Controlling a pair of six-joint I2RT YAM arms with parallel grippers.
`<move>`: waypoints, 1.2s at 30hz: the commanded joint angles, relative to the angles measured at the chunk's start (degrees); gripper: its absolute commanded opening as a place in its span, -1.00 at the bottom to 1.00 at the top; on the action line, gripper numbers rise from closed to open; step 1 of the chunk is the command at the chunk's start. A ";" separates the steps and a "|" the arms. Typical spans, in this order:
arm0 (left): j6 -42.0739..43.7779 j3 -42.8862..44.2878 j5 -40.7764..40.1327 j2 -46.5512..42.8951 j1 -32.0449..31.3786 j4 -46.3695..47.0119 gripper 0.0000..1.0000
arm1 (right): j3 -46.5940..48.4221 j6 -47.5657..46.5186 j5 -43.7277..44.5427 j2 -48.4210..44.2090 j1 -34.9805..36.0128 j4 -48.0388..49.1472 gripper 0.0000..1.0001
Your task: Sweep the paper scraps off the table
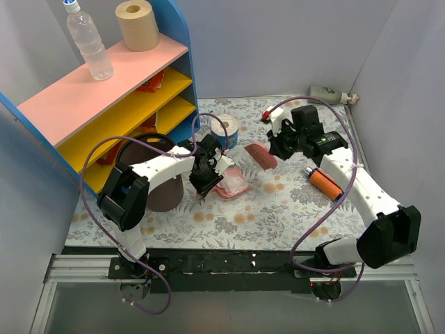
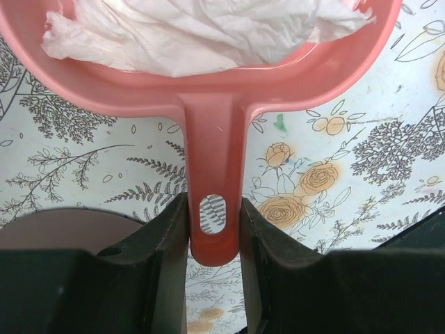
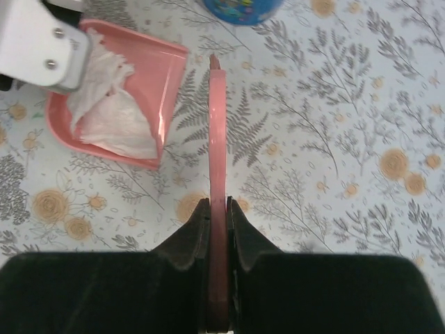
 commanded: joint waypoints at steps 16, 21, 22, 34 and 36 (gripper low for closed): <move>0.48 8.79 1.79 -12.54 0.32 1.35 -1.00 | -2.64 13.58 7.34 -0.24 -17.10 3.94 -0.97; 0.13 14.94 -0.93 -15.79 0.32 -1.74 -1.00 | -4.83 15.60 7.26 0.21 -18.59 5.08 -0.97; 0.30 15.73 -2.51 -16.31 0.32 -2.87 -1.00 | -5.88 16.22 7.17 0.12 -18.68 5.87 -0.97; 2.58 23.20 -13.59 -22.73 4.70 -12.81 -1.00 | -8.35 17.89 4.62 0.38 -19.21 7.11 -0.97; 3.29 23.74 -16.05 -24.05 6.29 -13.60 -1.00 | -8.62 18.15 4.53 0.56 -19.30 6.93 -0.97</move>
